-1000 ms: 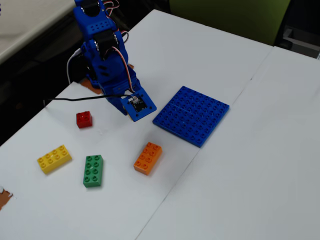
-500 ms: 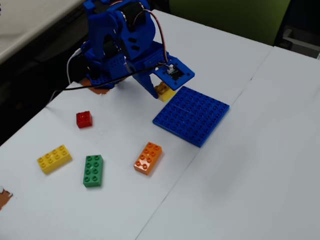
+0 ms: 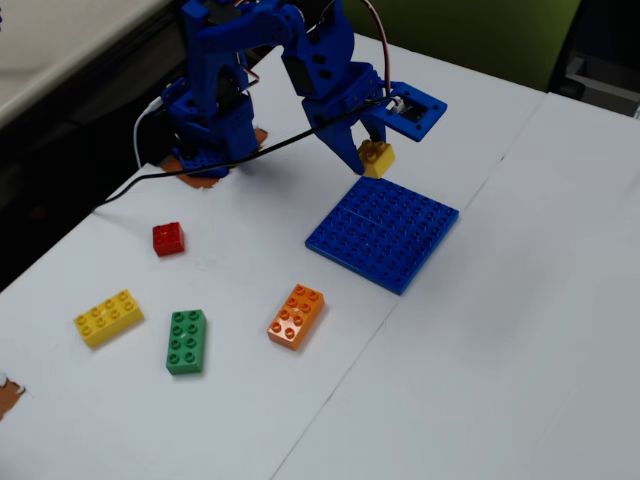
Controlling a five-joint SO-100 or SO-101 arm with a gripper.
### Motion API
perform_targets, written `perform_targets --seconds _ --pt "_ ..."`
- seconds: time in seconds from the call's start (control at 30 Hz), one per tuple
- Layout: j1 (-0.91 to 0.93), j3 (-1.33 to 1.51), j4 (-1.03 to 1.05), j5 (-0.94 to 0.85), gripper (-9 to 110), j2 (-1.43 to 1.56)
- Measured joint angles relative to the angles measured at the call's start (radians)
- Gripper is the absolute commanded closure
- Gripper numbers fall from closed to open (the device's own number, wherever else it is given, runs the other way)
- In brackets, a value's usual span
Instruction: Pick up the 2x2 yellow block and go up the 8x8 blue block.
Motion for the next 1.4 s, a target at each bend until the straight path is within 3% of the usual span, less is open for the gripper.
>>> perform_targets --seconds 0.6,1.4 --pt "-0.035 -0.061 0.048 0.041 101 -0.172" --pt "0.032 -0.100 0.060 0.052 101 -0.176"
